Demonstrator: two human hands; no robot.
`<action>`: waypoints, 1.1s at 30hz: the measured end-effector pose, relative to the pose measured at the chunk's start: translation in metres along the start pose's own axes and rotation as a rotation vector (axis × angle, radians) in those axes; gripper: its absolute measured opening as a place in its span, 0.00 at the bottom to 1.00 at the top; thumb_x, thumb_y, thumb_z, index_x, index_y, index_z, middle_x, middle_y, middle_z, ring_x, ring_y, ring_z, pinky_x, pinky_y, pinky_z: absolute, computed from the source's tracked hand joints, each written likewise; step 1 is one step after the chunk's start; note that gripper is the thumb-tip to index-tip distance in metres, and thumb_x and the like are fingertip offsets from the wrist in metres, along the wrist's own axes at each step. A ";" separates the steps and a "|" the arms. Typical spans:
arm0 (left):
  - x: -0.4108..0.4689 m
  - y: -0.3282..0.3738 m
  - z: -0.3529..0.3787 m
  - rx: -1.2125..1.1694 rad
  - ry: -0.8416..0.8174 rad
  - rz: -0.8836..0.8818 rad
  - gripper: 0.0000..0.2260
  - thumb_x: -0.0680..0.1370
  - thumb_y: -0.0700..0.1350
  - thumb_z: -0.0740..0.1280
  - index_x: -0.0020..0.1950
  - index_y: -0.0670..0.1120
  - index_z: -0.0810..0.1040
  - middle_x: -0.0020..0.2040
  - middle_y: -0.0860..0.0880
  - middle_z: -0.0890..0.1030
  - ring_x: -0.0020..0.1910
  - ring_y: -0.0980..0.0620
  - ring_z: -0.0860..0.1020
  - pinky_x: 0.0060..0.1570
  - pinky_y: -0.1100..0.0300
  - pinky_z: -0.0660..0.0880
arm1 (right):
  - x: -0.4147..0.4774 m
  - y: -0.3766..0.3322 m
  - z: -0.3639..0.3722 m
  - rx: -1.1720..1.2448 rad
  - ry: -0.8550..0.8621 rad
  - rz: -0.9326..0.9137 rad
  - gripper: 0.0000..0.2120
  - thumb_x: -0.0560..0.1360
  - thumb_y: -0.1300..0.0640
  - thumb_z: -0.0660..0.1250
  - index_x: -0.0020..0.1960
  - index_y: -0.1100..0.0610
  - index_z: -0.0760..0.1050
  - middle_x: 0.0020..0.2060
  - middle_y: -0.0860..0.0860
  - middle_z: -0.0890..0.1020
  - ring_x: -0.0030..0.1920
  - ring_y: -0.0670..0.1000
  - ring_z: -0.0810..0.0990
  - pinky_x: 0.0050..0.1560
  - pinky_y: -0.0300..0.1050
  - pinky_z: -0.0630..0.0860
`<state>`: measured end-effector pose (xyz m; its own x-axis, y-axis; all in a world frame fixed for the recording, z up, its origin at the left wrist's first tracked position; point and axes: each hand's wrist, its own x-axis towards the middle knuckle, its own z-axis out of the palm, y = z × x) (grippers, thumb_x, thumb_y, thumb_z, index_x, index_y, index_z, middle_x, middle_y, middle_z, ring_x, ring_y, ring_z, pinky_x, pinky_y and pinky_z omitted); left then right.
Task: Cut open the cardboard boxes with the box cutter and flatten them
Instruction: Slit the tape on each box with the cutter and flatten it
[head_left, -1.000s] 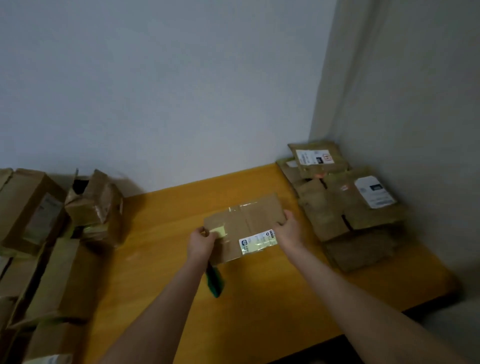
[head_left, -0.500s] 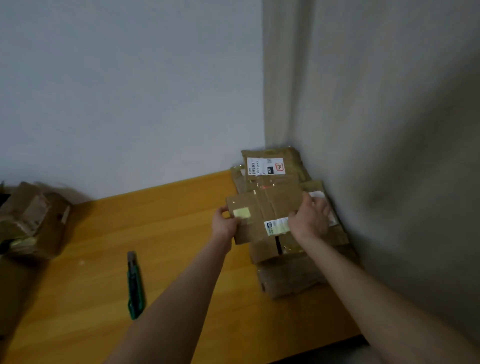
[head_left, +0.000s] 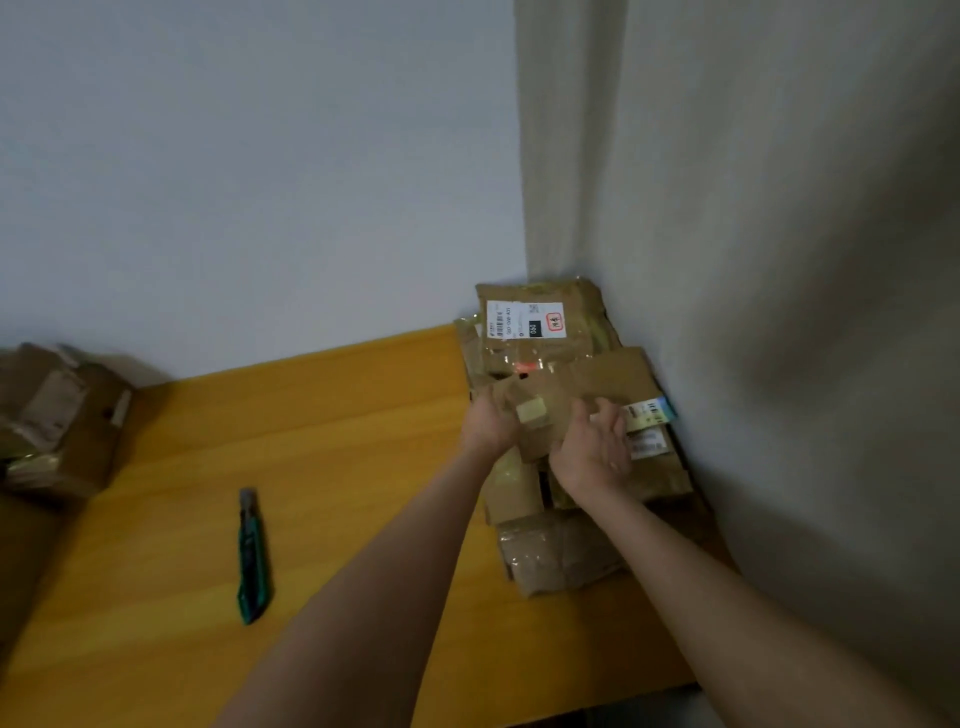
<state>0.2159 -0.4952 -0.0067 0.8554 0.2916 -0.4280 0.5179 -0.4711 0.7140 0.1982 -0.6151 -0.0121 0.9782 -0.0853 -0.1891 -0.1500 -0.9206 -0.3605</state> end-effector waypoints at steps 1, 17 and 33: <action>-0.005 -0.006 -0.011 0.142 0.036 0.042 0.26 0.79 0.37 0.63 0.76 0.42 0.60 0.73 0.41 0.65 0.70 0.41 0.67 0.63 0.52 0.69 | -0.001 -0.009 0.001 -0.004 0.000 -0.025 0.25 0.76 0.53 0.64 0.71 0.52 0.62 0.72 0.56 0.58 0.72 0.57 0.57 0.68 0.52 0.63; -0.099 -0.180 -0.231 0.495 0.259 -0.036 0.28 0.81 0.40 0.62 0.78 0.45 0.55 0.76 0.44 0.57 0.69 0.43 0.68 0.63 0.50 0.72 | -0.135 -0.237 0.079 0.000 -0.081 -0.411 0.23 0.78 0.54 0.61 0.72 0.52 0.63 0.73 0.55 0.59 0.74 0.58 0.54 0.70 0.51 0.61; -0.188 -0.399 -0.457 0.460 0.369 -0.076 0.27 0.79 0.41 0.63 0.77 0.45 0.59 0.74 0.43 0.61 0.71 0.43 0.66 0.63 0.49 0.73 | -0.331 -0.467 0.204 -0.046 -0.210 -0.563 0.25 0.77 0.53 0.63 0.73 0.51 0.61 0.72 0.55 0.59 0.73 0.56 0.55 0.69 0.50 0.62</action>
<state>-0.1547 0.0186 0.0422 0.7995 0.5702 -0.1888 0.5980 -0.7259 0.3399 -0.0848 -0.0795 0.0326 0.8554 0.4929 -0.1590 0.3939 -0.8184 -0.4183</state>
